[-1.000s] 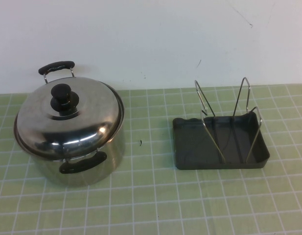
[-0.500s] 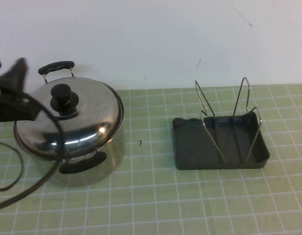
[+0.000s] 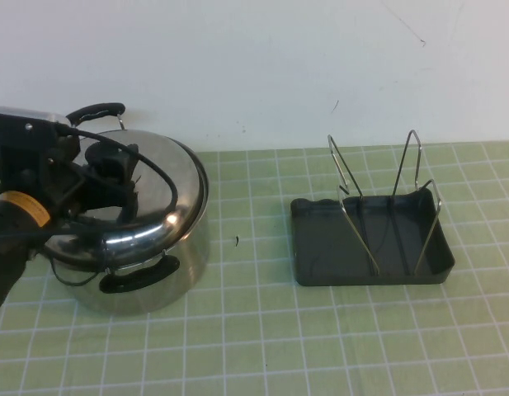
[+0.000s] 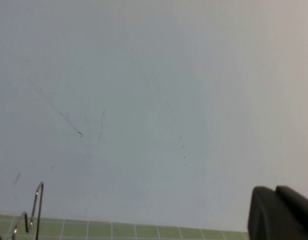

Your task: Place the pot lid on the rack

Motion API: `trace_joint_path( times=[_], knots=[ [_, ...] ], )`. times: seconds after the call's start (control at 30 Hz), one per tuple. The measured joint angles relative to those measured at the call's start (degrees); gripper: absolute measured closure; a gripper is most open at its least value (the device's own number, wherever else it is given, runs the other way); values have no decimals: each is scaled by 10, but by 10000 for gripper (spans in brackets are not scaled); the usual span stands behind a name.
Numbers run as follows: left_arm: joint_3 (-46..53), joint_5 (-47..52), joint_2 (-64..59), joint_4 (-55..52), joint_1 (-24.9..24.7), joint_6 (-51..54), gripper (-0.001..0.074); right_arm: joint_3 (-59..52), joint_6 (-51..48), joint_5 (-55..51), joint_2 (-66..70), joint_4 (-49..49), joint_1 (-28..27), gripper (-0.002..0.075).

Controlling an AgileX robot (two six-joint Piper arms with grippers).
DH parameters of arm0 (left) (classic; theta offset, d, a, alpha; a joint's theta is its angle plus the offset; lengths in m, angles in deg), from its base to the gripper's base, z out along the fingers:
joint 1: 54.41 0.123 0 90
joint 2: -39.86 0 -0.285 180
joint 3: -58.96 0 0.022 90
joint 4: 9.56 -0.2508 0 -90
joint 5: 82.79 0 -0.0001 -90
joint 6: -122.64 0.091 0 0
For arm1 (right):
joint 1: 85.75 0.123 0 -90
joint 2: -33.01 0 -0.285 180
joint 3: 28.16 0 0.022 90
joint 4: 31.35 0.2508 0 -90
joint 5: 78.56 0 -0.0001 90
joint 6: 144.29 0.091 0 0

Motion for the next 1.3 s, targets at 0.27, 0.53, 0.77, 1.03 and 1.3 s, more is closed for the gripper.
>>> trace_joint_path(
  times=[0.27, 0.53, 0.77, 1.03, 1.3],
  knots=[
    [-20, -11, -35, -5, 0, 3, 423, 0, 0, -4, 0, 0, 0, 727],
    [-20, -10, -22, -5, 0, 15, 423, 0, -15, -5, 0, 3, 0, 727],
    [-20, -79, 66, -5, 0, -3, 423, 86, -33, -23, 21, 11, 0, 727],
    [-20, -141, 171, -5, -63, -69, 423, 231, -205, -128, 164, 224, 0, 727],
    [-20, -168, 191, 60, -183, -73, 423, 261, -640, -349, 323, 749, 0, 727]
  ],
)
